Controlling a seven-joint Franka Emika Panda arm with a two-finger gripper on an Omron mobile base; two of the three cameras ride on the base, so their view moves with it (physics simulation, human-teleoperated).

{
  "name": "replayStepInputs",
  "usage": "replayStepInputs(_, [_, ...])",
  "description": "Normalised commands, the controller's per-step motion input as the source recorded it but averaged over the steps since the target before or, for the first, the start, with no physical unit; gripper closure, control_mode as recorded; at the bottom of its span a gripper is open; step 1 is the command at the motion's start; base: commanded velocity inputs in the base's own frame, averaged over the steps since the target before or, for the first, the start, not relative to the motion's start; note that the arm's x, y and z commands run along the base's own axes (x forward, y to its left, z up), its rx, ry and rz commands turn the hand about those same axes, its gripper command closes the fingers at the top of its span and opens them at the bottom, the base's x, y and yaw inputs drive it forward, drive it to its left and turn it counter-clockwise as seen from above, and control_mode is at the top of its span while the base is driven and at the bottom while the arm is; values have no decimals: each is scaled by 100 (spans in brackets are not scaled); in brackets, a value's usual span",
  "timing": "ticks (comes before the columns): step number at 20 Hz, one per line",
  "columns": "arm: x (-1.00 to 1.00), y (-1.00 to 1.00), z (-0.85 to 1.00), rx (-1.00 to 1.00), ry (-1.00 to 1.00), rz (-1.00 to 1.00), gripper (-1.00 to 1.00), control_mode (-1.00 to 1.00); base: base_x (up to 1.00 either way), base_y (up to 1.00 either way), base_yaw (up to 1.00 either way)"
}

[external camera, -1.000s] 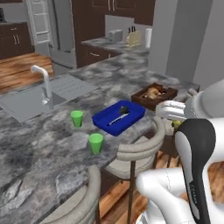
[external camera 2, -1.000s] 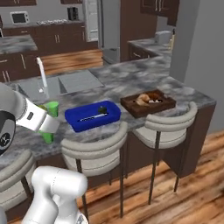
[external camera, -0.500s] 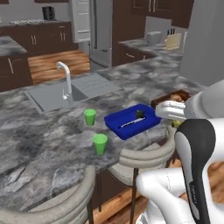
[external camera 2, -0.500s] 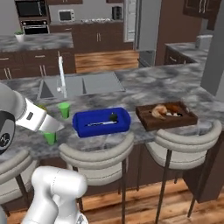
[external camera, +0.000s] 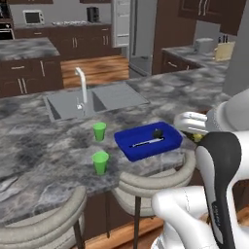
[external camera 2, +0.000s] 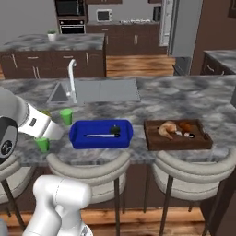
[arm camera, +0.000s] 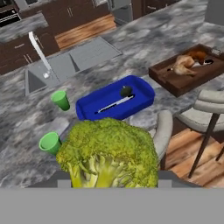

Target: Gather the broccoli and squash from the fridge and place them on a tray on the dining counter. Then gather the chicken drumsticks from the fridge and place them on the other tray.

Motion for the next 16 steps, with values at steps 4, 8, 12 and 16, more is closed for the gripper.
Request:
replayStepInputs(4, [0, 0, 0, 0, 0, 0, 100, 100, 78, -34, 38])
replayStepInputs(8, [0, 0, 0, 0, 0, 0, 100, 100, 70, -53, 33])
replayStepInputs(12, [0, 0, 0, 0, 0, 0, 100, 100, 85, -62, 25])
replayStepInputs(16, [69, -53, 0, 10, 11, 12, 100, -100, 22, -16, 6])
